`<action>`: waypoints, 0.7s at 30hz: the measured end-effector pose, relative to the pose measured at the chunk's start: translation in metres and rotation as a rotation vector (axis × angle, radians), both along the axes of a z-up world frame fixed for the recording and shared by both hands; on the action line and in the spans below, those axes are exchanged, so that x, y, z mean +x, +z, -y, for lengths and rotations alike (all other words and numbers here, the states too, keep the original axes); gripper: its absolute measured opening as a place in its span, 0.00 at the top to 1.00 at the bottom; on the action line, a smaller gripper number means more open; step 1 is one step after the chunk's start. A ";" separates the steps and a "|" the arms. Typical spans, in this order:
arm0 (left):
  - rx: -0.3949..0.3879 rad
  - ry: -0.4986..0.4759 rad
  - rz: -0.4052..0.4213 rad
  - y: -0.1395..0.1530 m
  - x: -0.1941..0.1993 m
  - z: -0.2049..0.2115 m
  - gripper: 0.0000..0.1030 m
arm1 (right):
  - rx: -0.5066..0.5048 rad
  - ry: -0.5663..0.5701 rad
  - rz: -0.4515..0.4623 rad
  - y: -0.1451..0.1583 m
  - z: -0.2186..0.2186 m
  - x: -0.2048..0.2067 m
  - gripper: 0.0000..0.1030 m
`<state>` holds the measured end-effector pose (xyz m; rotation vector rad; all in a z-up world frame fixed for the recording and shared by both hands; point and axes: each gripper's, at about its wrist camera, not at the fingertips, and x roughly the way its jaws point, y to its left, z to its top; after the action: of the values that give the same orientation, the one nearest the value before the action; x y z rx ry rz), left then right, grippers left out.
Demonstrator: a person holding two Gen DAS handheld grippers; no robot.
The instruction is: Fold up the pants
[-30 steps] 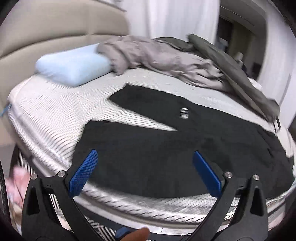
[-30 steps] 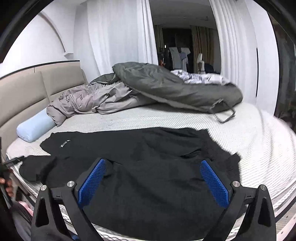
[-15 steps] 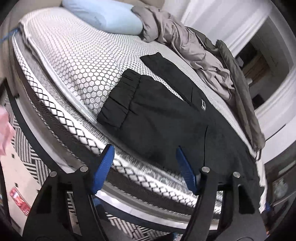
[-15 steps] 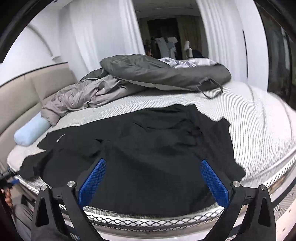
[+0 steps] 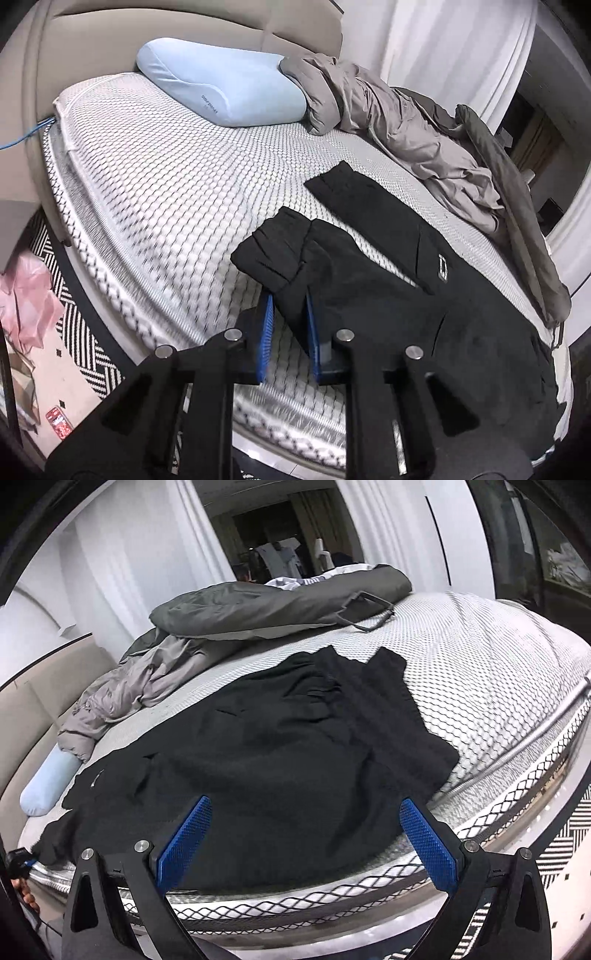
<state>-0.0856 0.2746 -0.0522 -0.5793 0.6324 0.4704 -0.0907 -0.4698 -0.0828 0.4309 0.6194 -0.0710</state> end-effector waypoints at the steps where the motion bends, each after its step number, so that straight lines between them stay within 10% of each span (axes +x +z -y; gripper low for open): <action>1: -0.021 0.000 -0.027 -0.003 0.009 -0.004 0.87 | 0.005 -0.004 -0.002 -0.002 0.003 0.000 0.00; 10: -0.193 -0.074 -0.021 -0.029 0.038 -0.008 0.54 | 0.095 -0.054 -0.013 -0.018 0.044 -0.028 0.00; 12: -0.173 -0.059 -0.019 -0.026 0.048 -0.008 0.60 | 0.148 -0.061 0.000 -0.025 0.058 -0.031 0.00; 14: -0.141 -0.044 -0.025 -0.024 0.059 -0.010 1.00 | 0.199 -0.068 0.022 -0.031 0.071 -0.028 0.00; 21: -0.073 -0.021 0.040 0.001 0.033 -0.021 1.00 | 0.239 -0.006 0.055 -0.031 0.087 0.011 0.17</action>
<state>-0.0530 0.2956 -0.0507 -0.6491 0.6188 0.4160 -0.0794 -0.5565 -0.1140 0.6644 0.5741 0.0097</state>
